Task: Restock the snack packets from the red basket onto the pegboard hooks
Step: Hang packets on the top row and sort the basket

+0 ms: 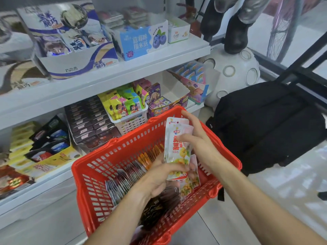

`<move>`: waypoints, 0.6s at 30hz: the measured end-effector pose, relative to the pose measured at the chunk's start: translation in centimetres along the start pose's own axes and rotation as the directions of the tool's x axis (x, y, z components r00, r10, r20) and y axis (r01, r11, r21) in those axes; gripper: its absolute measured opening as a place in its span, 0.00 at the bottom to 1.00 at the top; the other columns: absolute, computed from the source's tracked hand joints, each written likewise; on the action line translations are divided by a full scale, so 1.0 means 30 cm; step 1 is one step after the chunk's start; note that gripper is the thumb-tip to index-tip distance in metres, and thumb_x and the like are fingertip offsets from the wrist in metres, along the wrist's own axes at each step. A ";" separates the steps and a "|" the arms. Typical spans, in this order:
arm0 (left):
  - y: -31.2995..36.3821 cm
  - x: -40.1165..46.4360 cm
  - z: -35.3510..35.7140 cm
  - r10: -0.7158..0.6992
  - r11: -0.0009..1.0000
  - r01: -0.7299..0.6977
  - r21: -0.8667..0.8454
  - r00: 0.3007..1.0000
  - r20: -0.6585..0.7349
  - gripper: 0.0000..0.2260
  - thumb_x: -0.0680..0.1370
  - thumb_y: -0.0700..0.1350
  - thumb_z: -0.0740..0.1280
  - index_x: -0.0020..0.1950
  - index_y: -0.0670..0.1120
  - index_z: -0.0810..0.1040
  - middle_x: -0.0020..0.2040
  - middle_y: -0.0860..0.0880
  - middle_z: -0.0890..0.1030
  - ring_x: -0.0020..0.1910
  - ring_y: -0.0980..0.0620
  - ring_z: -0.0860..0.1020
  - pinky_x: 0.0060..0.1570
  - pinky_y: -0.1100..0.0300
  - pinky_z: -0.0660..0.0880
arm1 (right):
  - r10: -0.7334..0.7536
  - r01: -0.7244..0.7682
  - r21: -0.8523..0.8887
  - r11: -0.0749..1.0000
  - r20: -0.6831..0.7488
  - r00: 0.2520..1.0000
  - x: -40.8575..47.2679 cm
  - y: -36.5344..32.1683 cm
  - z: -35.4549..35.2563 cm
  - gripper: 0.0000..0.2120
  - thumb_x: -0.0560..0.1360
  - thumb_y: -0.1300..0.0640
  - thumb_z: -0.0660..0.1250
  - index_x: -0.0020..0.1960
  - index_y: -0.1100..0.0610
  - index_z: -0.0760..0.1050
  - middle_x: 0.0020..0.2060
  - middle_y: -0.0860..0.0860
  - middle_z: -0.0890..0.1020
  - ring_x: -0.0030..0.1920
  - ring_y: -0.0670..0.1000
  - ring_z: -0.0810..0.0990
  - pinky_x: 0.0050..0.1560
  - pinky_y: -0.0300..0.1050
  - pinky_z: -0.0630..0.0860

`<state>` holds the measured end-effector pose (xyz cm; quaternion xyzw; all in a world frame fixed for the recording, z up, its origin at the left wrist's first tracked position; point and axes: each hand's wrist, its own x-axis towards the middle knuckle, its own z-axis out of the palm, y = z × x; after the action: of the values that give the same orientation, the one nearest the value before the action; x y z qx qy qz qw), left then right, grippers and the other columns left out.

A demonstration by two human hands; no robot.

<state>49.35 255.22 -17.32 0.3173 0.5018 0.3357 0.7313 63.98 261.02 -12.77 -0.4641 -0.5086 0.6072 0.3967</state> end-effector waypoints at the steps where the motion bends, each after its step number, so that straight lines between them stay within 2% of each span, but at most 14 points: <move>1: 0.004 -0.001 -0.004 -0.006 1.000 0.006 -0.008 1.000 0.004 0.15 0.75 0.32 0.74 0.59 0.45 0.80 0.52 0.41 0.88 0.45 0.44 0.87 0.25 0.65 0.72 | -0.009 0.010 0.029 1.000 -0.019 1.000 0.002 0.013 0.018 0.34 0.76 0.66 0.72 0.75 0.41 0.69 0.65 0.45 0.79 0.59 0.45 0.84 0.54 0.43 0.82; 3: 0.008 -0.007 -0.015 -0.023 0.999 0.023 -0.036 1.000 0.012 0.19 0.74 0.34 0.77 0.64 0.44 0.79 0.53 0.42 0.88 0.48 0.45 0.87 0.28 0.63 0.76 | -0.023 0.023 -0.010 1.000 -0.040 0.999 0.006 0.025 0.036 0.31 0.76 0.62 0.76 0.73 0.42 0.71 0.65 0.45 0.79 0.57 0.44 0.84 0.54 0.43 0.82; 5: 0.007 -0.013 -0.018 -0.030 0.996 0.031 -0.080 0.999 0.018 0.26 0.70 0.39 0.80 0.67 0.45 0.79 0.52 0.44 0.88 0.48 0.47 0.87 0.30 0.59 0.79 | -0.057 0.054 -0.068 0.996 -0.035 0.998 -0.010 0.045 0.049 0.24 0.76 0.65 0.75 0.68 0.49 0.75 0.61 0.50 0.82 0.55 0.48 0.84 0.52 0.41 0.82; 7: -0.002 -0.012 -0.017 -0.053 0.992 0.054 -0.116 0.999 0.011 0.31 0.66 0.44 0.84 0.67 0.45 0.79 0.52 0.44 0.88 0.47 0.47 0.87 0.31 0.58 0.81 | -0.056 0.053 -0.090 0.994 -0.032 0.998 -0.026 0.057 0.051 0.21 0.76 0.67 0.74 0.66 0.52 0.76 0.58 0.51 0.84 0.55 0.49 0.85 0.53 0.41 0.81; 8: -0.012 -0.006 -0.016 -0.065 0.990 0.064 -0.127 0.998 -0.004 0.32 0.64 0.47 0.84 0.67 0.45 0.80 0.53 0.43 0.87 0.47 0.45 0.86 0.30 0.58 0.80 | -0.037 0.035 -0.111 0.993 -0.008 0.999 -0.008 0.066 0.046 0.20 0.77 0.64 0.73 0.66 0.51 0.76 0.58 0.50 0.84 0.56 0.49 0.85 0.54 0.43 0.82; 10: -0.027 0.002 -0.028 -0.080 0.989 0.072 -0.131 0.995 -0.055 0.33 0.63 0.53 0.84 0.66 0.46 0.81 0.56 0.42 0.86 0.48 0.44 0.84 0.27 0.59 0.75 | 0.052 -0.049 -0.087 0.995 0.038 0.998 0.025 0.076 0.026 0.14 0.80 0.52 0.72 0.65 0.46 0.78 0.61 0.48 0.84 0.57 0.47 0.84 0.59 0.45 0.82; 12: -0.035 0.012 -0.055 -0.052 0.992 0.041 -0.118 0.994 -0.094 0.30 0.65 0.54 0.83 0.64 0.47 0.82 0.53 0.43 0.86 0.45 0.44 0.84 0.23 0.61 0.69 | 0.217 -0.214 0.036 0.976 -0.119 0.969 0.064 0.104 -0.013 0.12 0.82 0.42 0.65 0.61 0.44 0.81 0.64 0.52 0.83 0.57 0.48 0.85 0.62 0.49 0.81; 13: -0.036 0.013 -0.071 -0.037 0.993 0.025 -0.114 0.993 -0.111 0.30 0.66 0.55 0.82 0.64 0.47 0.81 0.53 0.42 0.87 0.45 0.43 0.84 0.23 0.61 0.67 | 0.287 -0.290 0.025 0.957 -0.248 0.925 0.068 0.129 -0.033 0.13 0.83 0.44 0.63 0.61 0.49 0.81 0.61 0.55 0.84 0.56 0.52 0.85 0.61 0.52 0.81; 14: -0.033 0.011 -0.085 -0.025 0.994 0.011 -0.112 0.992 -0.128 0.30 0.66 0.55 0.82 0.65 0.47 0.80 0.55 0.40 0.87 0.47 0.41 0.84 0.23 0.61 0.67 | 0.328 -0.376 -0.077 0.923 -0.349 0.878 0.064 0.156 -0.052 0.14 0.84 0.50 0.63 0.62 0.57 0.81 0.58 0.59 0.85 0.54 0.56 0.85 0.60 0.55 0.81; 15: -0.033 0.010 -0.099 -0.016 0.993 -0.001 -0.114 0.989 -0.145 0.31 0.67 0.55 0.82 0.66 0.46 0.80 0.57 0.38 0.86 0.49 0.38 0.84 0.22 0.61 0.66 | 0.367 -0.478 -0.254 0.841 -0.380 0.849 0.058 0.188 -0.066 0.15 0.83 0.54 0.65 0.63 0.63 0.79 0.55 0.61 0.84 0.52 0.59 0.84 0.58 0.57 0.81; 16: -0.037 0.012 -0.111 -0.006 0.992 -0.014 -0.123 0.987 -0.160 0.31 0.68 0.55 0.81 0.67 0.46 0.79 0.59 0.36 0.86 0.50 0.37 0.84 0.22 0.61 0.66 | 0.441 -0.567 -0.421 0.708 -0.365 0.820 0.049 0.208 -0.072 0.17 0.80 0.57 0.70 0.65 0.65 0.76 0.55 0.59 0.84 0.52 0.58 0.84 0.56 0.55 0.82; 17: -0.044 0.012 -0.118 -0.002 0.991 -0.022 -0.133 0.985 -0.175 0.32 0.67 0.55 0.81 0.68 0.45 0.78 0.59 0.35 0.85 0.51 0.36 0.83 0.22 0.61 0.65 | 0.529 -0.625 -0.522 0.581 -0.342 0.777 0.036 0.229 -0.070 0.24 0.77 0.57 0.75 0.68 0.64 0.73 0.58 0.57 0.82 0.55 0.57 0.83 0.57 0.51 0.81; 18: -0.050 0.012 -0.124 0.000 0.990 -0.026 -0.141 0.983 -0.182 0.33 0.67 0.55 0.81 0.68 0.45 0.78 0.60 0.34 0.84 0.51 0.35 0.83 0.21 0.61 0.66 | 0.606 -0.665 -0.548 0.508 -0.321 0.727 0.054 0.255 -0.067 0.34 0.72 0.57 0.80 0.72 0.63 0.69 0.63 0.56 0.79 0.61 0.57 0.81 0.61 0.49 0.79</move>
<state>46.19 255.12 -19.82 0.2355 0.5391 0.4030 0.7011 65.44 261.77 -20.67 -0.7482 -0.4565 0.4813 -0.0114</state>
